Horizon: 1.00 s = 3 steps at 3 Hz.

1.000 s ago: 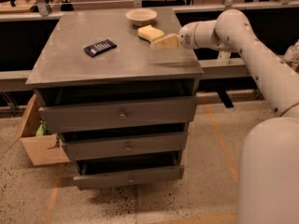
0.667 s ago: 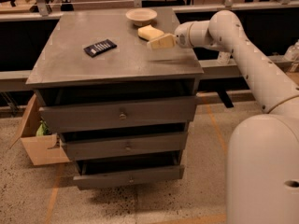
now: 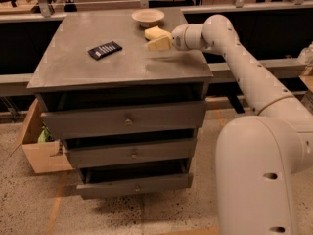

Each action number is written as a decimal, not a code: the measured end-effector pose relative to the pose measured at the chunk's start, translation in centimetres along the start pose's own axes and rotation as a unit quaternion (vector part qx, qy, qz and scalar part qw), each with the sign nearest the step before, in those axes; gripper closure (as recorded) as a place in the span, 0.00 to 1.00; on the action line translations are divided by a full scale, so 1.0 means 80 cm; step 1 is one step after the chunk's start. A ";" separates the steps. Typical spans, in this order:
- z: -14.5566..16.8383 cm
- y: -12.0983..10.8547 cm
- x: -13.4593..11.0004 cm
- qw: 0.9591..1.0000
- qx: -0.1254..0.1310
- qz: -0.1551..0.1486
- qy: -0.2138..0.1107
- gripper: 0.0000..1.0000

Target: Pick sponge

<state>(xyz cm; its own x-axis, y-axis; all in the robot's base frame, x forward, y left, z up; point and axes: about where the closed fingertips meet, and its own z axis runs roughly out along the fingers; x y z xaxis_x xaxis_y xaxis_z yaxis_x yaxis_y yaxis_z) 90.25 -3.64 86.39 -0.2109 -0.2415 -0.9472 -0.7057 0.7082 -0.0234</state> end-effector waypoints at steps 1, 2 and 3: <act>0.027 -0.002 0.001 1.000 0.000 -0.002 -0.004 0.00; 0.045 -0.002 0.008 1.000 -0.005 0.007 -0.005 0.15; 0.051 -0.003 0.006 1.000 -0.009 0.017 -0.010 0.38</act>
Offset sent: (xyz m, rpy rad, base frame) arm 0.0420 0.0217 -0.0243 0.0422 0.0234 0.0023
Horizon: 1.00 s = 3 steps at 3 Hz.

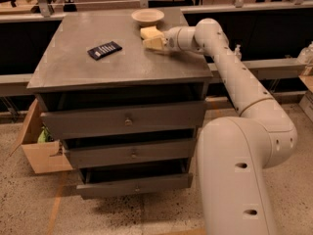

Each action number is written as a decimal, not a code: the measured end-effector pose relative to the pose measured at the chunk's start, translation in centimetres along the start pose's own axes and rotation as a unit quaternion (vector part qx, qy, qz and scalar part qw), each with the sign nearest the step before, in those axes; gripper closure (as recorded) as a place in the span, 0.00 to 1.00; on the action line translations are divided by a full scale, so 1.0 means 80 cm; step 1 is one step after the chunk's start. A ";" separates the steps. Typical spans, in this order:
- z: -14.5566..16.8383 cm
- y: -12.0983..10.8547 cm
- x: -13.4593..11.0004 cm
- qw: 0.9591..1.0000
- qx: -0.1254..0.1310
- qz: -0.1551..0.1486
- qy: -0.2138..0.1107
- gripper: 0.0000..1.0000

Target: Pick sponge

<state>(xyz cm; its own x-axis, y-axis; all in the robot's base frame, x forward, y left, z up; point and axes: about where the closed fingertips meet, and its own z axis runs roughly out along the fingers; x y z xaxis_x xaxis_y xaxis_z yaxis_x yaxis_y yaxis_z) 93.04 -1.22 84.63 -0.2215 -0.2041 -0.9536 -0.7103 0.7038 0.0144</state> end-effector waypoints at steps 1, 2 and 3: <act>-0.004 0.005 -0.002 1.000 -0.008 0.009 -0.004 0.61; -0.029 0.029 -0.025 0.999 -0.039 0.007 -0.013 0.85; -0.066 0.069 -0.067 0.994 -0.099 -0.005 -0.037 1.00</act>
Offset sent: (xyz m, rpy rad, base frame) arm -0.0637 0.0013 0.0633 0.0712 -0.0055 0.1475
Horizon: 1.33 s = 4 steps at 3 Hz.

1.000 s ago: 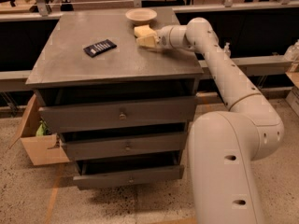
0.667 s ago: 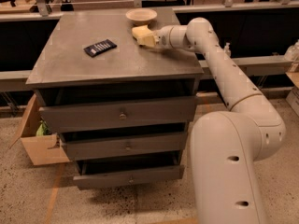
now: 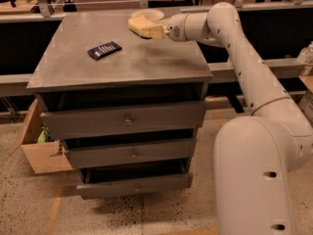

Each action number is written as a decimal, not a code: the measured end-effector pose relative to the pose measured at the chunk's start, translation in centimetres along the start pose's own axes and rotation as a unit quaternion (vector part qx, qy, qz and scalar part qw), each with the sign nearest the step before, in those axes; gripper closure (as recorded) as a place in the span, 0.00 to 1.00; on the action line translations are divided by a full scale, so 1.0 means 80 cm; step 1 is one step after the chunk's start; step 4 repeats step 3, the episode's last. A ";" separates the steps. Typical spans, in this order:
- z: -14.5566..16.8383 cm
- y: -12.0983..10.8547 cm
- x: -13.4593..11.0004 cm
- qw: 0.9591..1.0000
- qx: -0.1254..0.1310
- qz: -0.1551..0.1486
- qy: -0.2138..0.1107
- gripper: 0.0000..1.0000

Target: Pick sponge

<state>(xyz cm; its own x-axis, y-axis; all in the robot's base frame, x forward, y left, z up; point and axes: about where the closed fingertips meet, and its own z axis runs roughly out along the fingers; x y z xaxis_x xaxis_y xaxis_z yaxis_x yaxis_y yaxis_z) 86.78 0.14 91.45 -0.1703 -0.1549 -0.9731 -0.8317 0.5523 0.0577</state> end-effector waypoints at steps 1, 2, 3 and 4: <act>-0.022 0.063 -0.043 0.996 -0.083 -0.025 -0.015 1.00; -0.024 0.078 -0.036 0.994 -0.107 -0.027 -0.004 1.00; -0.024 0.078 -0.036 0.994 -0.107 -0.027 -0.004 1.00; -0.024 0.078 -0.036 0.994 -0.107 -0.027 -0.004 1.00</act>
Offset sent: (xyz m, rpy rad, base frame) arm -0.0412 0.0168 0.0363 0.0241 -0.0275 0.1556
